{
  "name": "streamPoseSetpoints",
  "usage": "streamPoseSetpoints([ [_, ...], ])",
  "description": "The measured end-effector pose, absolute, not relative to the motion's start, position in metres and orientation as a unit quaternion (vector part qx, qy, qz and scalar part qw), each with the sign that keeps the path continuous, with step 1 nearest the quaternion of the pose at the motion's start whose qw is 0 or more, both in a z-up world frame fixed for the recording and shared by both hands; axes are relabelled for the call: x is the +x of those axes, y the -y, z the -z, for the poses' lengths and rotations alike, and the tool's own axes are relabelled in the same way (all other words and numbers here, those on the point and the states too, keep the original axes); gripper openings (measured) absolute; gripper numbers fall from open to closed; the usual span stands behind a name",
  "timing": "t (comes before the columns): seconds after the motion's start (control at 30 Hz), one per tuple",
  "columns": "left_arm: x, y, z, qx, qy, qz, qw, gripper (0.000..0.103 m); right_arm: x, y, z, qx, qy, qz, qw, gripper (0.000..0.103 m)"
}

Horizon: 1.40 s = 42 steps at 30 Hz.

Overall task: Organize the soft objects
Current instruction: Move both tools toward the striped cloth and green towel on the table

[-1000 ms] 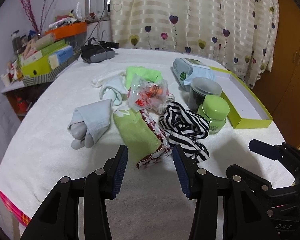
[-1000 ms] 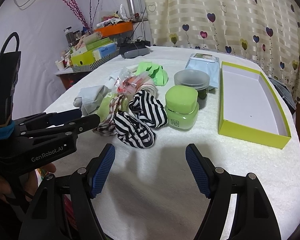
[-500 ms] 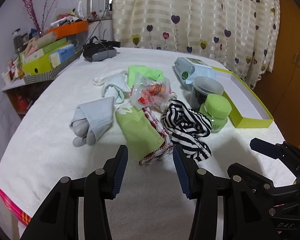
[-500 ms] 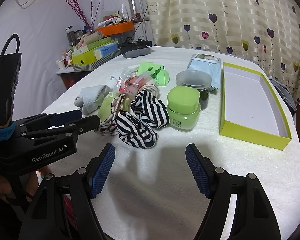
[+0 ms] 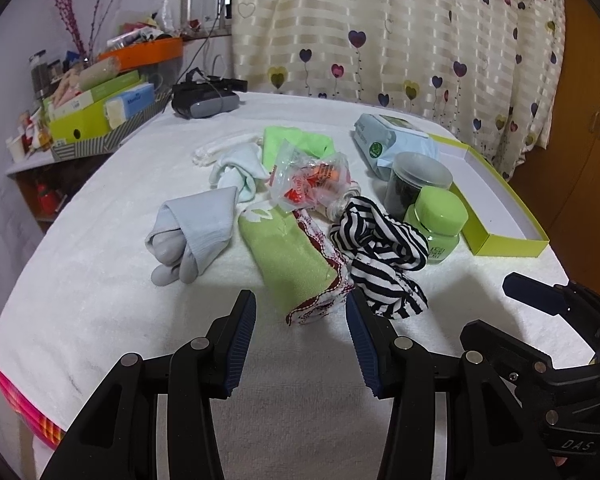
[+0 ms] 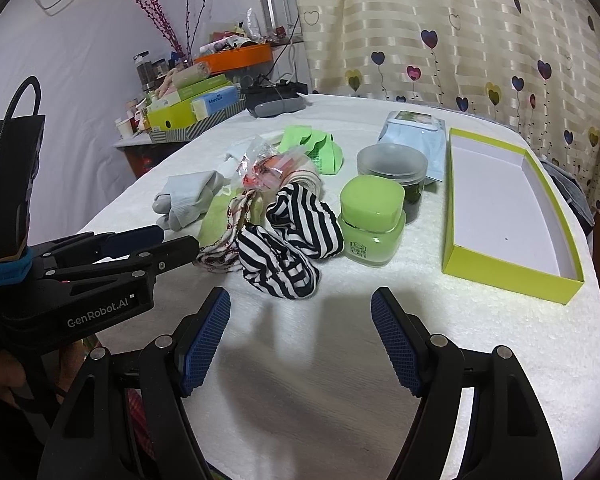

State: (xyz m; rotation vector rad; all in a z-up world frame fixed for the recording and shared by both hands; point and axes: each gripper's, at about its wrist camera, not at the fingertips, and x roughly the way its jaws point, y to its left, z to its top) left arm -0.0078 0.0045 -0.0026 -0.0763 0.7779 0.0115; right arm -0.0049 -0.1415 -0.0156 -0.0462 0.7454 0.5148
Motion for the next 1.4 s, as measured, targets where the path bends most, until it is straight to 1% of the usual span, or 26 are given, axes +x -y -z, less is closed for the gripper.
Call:
streamPoseSetpoints([
  [0.93, 0.0, -0.02, 0.007, -0.048, -0.385, 0.006, 0.922, 0.046, 0.008, 0.128, 0.02, -0.028, -0.371, -0.261, 0.891, 0.073],
  [1.4, -0.001, -0.026, 0.005, -0.049, -0.374, 0.007, 0.926, 0.046, 0.012, 0.119, 0.023, -0.039, -0.376, -0.268, 0.886, 0.074],
])
